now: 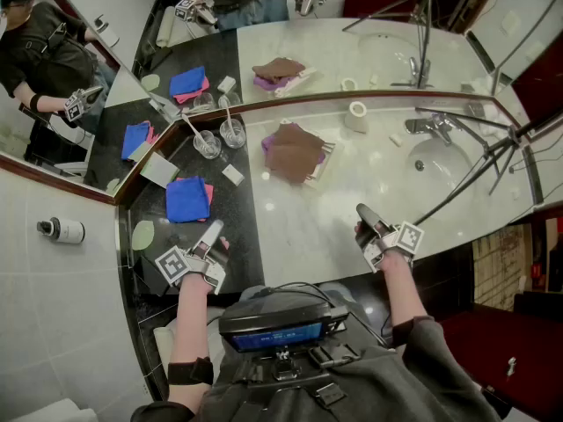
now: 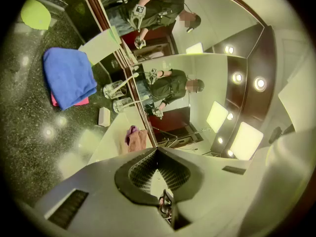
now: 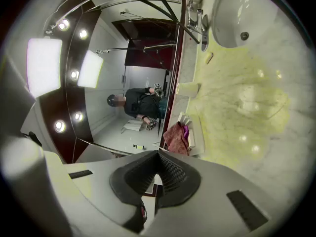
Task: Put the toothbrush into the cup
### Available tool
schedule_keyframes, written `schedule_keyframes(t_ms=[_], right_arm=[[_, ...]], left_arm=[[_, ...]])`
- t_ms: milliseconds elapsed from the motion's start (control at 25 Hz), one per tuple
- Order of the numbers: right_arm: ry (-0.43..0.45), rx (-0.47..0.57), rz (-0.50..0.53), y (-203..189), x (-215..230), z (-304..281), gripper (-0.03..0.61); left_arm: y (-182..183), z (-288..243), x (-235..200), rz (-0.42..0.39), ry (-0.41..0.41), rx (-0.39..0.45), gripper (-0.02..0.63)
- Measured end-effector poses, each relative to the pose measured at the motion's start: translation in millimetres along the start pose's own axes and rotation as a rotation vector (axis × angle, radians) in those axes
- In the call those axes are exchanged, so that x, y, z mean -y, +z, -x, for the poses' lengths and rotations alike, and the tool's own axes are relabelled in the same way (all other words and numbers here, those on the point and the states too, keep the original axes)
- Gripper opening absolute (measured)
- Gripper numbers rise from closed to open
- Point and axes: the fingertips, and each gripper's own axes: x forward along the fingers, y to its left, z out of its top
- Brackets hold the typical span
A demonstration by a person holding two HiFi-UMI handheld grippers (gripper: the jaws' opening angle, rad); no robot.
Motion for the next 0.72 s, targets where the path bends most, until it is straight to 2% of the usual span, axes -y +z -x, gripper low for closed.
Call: schedule_keyframes(t_ms=[400,560,720], right_arm=[[0.009,-0.115,0.170,-14.9,-32.4,-46.0,0.017],[0.024,-0.170,0.281,-23.4,-51.6,-75.4,0.017],[-0.042,-0.220,0.451,-26.7,-71.3,-101.9,0.017]], left_arm=[[27.9,12.6,19.3,-0.199,0.033,0.054,0.000],[42.8,15.1,30.9,-0.298,0.039,0.067,0.000],[54.8,19.4,36.0,-0.368,0.090,0.086,0.000]])
